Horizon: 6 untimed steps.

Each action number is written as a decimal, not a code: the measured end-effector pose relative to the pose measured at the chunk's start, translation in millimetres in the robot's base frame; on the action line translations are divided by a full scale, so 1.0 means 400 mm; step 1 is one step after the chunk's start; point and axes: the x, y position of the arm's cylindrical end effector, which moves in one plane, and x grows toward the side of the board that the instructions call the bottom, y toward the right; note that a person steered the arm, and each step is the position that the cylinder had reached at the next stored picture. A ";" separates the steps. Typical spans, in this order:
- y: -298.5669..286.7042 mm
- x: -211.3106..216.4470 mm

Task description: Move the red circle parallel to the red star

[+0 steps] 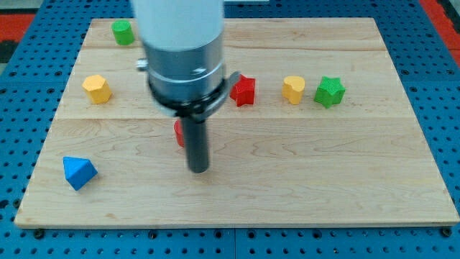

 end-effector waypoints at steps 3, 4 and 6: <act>0.097 -0.258; 0.117 -0.285; 0.106 -0.261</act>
